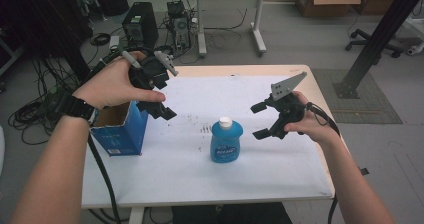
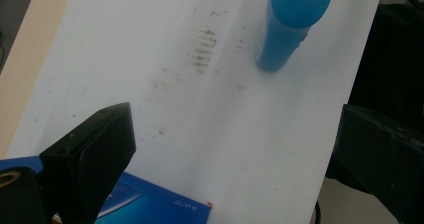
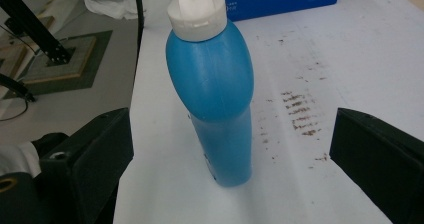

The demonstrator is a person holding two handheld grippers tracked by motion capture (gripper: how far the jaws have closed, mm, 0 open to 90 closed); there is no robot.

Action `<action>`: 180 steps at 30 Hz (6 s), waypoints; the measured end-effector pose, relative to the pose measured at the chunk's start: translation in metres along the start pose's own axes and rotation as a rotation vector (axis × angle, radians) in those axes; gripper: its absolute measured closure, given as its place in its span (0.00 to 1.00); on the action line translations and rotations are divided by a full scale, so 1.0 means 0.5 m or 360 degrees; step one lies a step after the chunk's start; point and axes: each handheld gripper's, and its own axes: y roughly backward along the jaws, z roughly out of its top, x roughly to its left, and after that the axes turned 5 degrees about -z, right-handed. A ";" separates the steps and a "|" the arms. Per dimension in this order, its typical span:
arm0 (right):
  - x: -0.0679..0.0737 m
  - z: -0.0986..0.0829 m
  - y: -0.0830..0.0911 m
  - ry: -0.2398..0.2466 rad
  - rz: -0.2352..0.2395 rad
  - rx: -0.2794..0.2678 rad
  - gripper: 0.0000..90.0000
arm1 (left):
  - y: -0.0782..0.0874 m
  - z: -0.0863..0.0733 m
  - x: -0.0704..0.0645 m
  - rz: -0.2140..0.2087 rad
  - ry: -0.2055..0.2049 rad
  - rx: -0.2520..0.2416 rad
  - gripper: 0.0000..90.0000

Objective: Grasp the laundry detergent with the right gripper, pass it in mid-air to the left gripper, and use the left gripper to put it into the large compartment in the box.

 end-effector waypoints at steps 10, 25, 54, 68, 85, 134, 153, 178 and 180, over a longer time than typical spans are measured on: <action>0.000 -0.019 -0.065 -0.0025 0.0081 -0.0047 0.04 | -0.007 -0.005 0.002 -0.0019 0.0003 -0.0004 0.04; 0.000 -0.029 -0.151 -0.0062 0.0177 -0.0058 0.06 | -0.015 -0.015 0.002 -0.0028 0.0009 -0.0012 0.04; 0.002 -0.035 -0.190 -0.0075 0.0217 -0.0065 0.22 | -0.012 -0.019 0.004 -0.0032 0.0012 -0.0019 0.04; 0.002 -0.037 -0.197 -0.0061 0.0246 -0.0068 0.27 | -0.011 -0.019 0.001 -0.0034 0.0008 -0.0031 0.05; -0.001 -0.042 -0.199 -0.0052 0.0238 -0.0083 0.33 | -0.012 -0.019 0.004 -0.0039 0.0009 -0.0033 0.05; 0.010 0.098 -0.118 0.0138 0.0079 -0.0124 0.46 | 0.017 0.033 -0.017 -0.0018 -0.0094 -0.0039 0.04; 0.041 0.225 -0.171 0.0284 0.0167 -0.0046 0.46 | 0.037 0.068 -0.046 -0.0053 -0.0134 -0.0050 0.04; 0.056 0.246 -0.199 0.0282 0.0235 -0.0016 0.47 | -0.012 0.095 -0.054 -0.0093 -0.0202 0.0059 0.05; 0.056 0.246 -0.199 0.0283 0.0236 -0.0017 0.47 | -0.015 0.096 -0.054 -0.0100 -0.0204 0.0063 0.05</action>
